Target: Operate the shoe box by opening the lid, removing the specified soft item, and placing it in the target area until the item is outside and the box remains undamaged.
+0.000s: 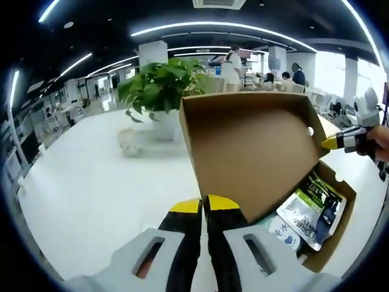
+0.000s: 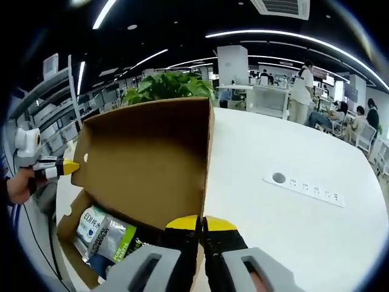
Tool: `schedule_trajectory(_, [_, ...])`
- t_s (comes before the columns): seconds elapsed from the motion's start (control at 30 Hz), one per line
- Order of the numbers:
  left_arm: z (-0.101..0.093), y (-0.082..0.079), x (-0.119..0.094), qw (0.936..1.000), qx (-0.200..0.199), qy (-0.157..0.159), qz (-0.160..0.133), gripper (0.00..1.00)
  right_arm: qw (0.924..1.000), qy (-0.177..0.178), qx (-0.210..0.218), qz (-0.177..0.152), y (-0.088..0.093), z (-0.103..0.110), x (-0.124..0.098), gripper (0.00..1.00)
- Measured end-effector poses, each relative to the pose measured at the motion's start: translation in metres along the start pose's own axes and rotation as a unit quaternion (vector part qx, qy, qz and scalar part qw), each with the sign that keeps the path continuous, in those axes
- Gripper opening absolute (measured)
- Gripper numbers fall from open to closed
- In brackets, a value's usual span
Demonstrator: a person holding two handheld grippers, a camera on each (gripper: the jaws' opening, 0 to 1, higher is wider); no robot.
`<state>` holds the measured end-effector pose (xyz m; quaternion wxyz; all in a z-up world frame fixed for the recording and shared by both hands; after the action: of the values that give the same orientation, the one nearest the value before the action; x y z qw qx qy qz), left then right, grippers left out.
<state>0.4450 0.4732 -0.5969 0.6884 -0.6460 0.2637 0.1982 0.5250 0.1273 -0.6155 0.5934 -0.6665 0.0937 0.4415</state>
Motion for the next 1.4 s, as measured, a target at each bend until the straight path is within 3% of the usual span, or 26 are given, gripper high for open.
schedule_trajectory(1.4, [0.007, -0.009, 0.035, 0.9988, 0.021, -0.01, 0.042, 0.02, 0.9999, -0.004, 0.003, 0.014, -0.009, -0.007, 0.019, 0.0])
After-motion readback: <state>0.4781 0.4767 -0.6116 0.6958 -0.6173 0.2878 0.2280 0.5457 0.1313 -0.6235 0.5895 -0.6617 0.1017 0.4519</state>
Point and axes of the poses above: the point that each gripper's makers call its tool centre point, and the gripper's own axes: x roughly forward along the fingers, z roughly to its left, y roughly out of its underside, the point moved 9 cm from there along -x, roughly backward along the fingers, and after that the axes turned 9 degrees about z, right-handed, at the moved point
